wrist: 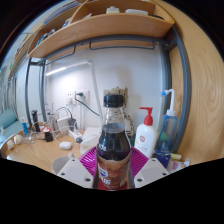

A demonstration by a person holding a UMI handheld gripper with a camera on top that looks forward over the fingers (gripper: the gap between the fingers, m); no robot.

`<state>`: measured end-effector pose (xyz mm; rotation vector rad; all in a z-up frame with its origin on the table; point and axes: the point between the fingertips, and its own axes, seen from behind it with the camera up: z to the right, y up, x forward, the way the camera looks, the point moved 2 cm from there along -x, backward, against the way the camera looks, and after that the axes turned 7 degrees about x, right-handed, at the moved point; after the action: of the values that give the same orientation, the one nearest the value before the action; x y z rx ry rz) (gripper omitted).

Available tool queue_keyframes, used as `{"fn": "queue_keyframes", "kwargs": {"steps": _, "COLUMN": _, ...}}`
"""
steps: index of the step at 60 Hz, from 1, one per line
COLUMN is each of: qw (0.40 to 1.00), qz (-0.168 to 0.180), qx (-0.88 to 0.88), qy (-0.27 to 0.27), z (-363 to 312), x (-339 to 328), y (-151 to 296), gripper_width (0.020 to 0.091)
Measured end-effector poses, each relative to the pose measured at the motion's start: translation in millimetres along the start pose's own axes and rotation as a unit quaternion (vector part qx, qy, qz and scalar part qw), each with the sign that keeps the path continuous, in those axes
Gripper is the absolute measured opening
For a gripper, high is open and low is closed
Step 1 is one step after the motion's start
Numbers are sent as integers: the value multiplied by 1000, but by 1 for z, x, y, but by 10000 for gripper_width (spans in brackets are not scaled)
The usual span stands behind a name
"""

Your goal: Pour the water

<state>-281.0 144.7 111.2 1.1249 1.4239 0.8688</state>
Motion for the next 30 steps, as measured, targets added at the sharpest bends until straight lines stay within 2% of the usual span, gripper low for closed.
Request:
{"fn": "queue_keyframes", "kwargs": {"steps": 12, "qw": 1000, "qz": -7, "qx": -1, "qy": -4, "z": 0, "x": -1, "y": 0, "gripper_width": 526}}
{"fn": "queue_keyframes", "kwargs": {"steps": 18, "qw": 999, "qz": -25, "qx": 12, "qy": -27, "z": 7, "x": -10, "y": -8, "gripper_width": 708}}
{"fn": "queue_keyframes", "kwargs": {"steps": 21, "qw": 999, "qz": -24, "qx": 7, "qy": -35, "z": 9, "x": -19, "y": -9, "gripper_width": 764}}
{"fn": "queue_keyframes", "kwargs": {"steps": 25, "qw": 998, "qz": -23, "qx": -1, "qy": -56, "z": 13, "x": -38, "y": -11, "gripper_width": 806}}
{"fn": "queue_keyframes", "kwargs": {"steps": 30, "qw": 997, "qz": -16, "qx": -17, "qy": -77, "z": 15, "x": -65, "y": -9, "gripper_width": 811}}
